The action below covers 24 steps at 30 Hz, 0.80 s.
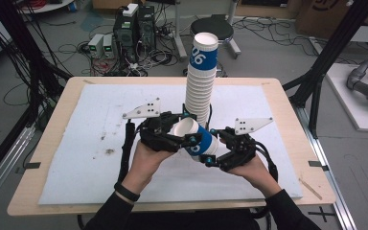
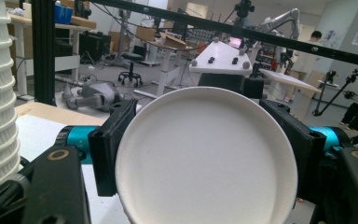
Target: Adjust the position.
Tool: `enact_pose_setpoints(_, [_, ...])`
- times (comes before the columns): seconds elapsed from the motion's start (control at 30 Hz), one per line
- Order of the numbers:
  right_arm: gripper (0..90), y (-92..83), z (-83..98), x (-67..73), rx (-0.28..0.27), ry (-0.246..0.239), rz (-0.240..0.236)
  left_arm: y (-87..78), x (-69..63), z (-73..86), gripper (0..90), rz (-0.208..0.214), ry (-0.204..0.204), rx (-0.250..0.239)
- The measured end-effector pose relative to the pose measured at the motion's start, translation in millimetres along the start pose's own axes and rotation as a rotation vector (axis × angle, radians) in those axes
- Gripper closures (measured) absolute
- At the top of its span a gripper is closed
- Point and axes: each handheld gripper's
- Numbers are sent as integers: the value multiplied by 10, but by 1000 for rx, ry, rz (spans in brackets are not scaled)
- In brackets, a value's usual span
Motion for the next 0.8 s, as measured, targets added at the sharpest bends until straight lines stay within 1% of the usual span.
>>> enact_pose_setpoints(0.07, [150,-3,1,-6,3,3,-3,3,-1,3,303,-1,-5,-4])
enact_pose_setpoints(0.2, [167,-11,-2,-9,8,-14,-2,6,-10,1,301,2,0,1])
enact_pose_setpoints(0.33, [172,-20,-2,-7,15,-17,-3,7,-15,-24,291,6,2,35])
enact_pose_setpoints(0.4, [174,-32,-5,-13,11,-14,-10,17,-14,-41,248,21,-9,51])
enact_pose_setpoints(0.47, [175,-39,-8,-21,7,-21,-6,19,-18,-60,218,19,-5,77])
enact_pose_setpoints(0.5, [176,-49,-9,-16,9,-11,-7,23,-21,-64,212,19,-4,85])
enact_pose_setpoints(0.53, [176,-52,-11,-21,5,-17,-6,20,-21,-73,202,16,-2,98])
enact_pose_setpoints(0.57, [179,-60,-12,-21,4,-17,-7,13,-25,-84,198,11,-2,104])
enact_pose_setpoints(0.63, [182,-69,-10,-25,3,-16,-4,0,-23,-97,198,13,0,124])
enact_pose_setpoints(0.7, [184,-78,-12,-30,1,-18,-6,-22,-25,-114,198,0,12,134])
enact_pose_setpoints(0.8, [184,-98,-14,-30,-1,-12,-13,-72,-15,-161,198,6,16,163])
Point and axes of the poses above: each handheld gripper's, and its own axes: y roughly forward along the jaws, z roughly out of its underside, x roughly to its left, and after that the axes turned 9 degrees about y, right-handed
